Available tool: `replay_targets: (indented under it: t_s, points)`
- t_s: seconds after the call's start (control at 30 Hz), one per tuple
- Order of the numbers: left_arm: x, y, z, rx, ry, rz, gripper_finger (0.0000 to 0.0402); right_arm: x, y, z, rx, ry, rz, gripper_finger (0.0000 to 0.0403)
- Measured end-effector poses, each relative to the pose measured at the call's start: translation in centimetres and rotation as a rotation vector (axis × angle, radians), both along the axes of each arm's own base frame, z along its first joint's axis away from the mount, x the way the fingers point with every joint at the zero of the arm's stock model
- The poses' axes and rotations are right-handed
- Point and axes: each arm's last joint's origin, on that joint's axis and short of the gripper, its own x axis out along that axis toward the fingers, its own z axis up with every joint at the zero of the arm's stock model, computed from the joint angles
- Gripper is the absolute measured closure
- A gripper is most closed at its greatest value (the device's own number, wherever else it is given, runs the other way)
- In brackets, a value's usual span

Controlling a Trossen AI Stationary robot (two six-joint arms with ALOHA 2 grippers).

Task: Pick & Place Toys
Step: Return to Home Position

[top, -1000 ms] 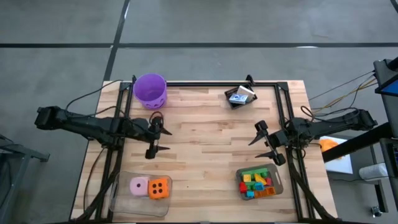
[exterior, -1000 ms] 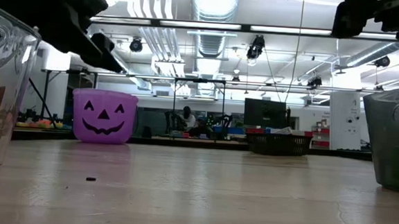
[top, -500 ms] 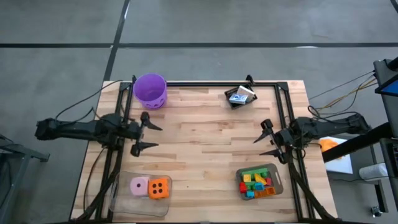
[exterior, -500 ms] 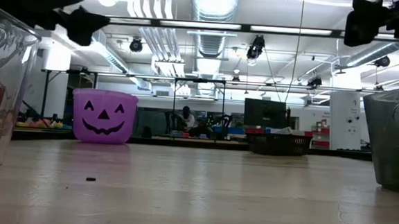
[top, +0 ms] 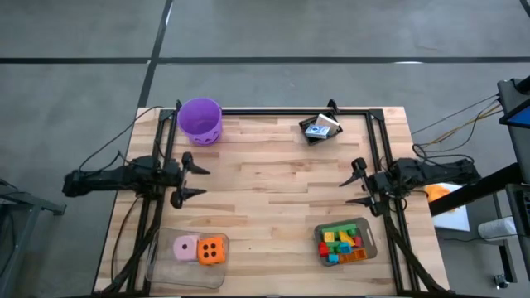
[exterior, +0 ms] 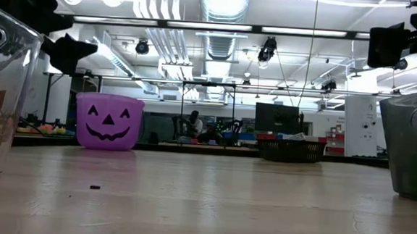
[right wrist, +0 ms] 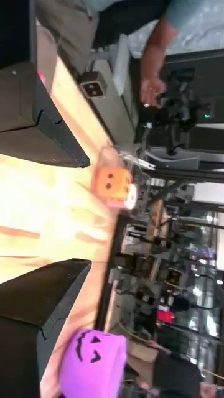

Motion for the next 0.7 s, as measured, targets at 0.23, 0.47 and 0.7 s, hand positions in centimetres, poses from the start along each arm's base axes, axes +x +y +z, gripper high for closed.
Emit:
replay_targets:
  t_s: [0.23, 0.47, 0.7]
  points:
    - [-0.2, 0.1, -0.2, -0.072, 0.071, 0.050, 0.0078, 0.6, -0.2, -1.9, -0.028, -0.023, -0.116, 0.0153]
    - [-0.2, 0.2, -0.3, -0.098, 0.075, 0.067, 0.0078, 0.6, -0.3, -2.1, -0.032, -0.019, -0.132, 0.0153]
    - [-0.2, 0.2, -0.3, -0.098, 0.077, 0.066, 0.0078, 0.9, -0.2, -2.4, -0.022, 0.026, -0.132, 0.0153]
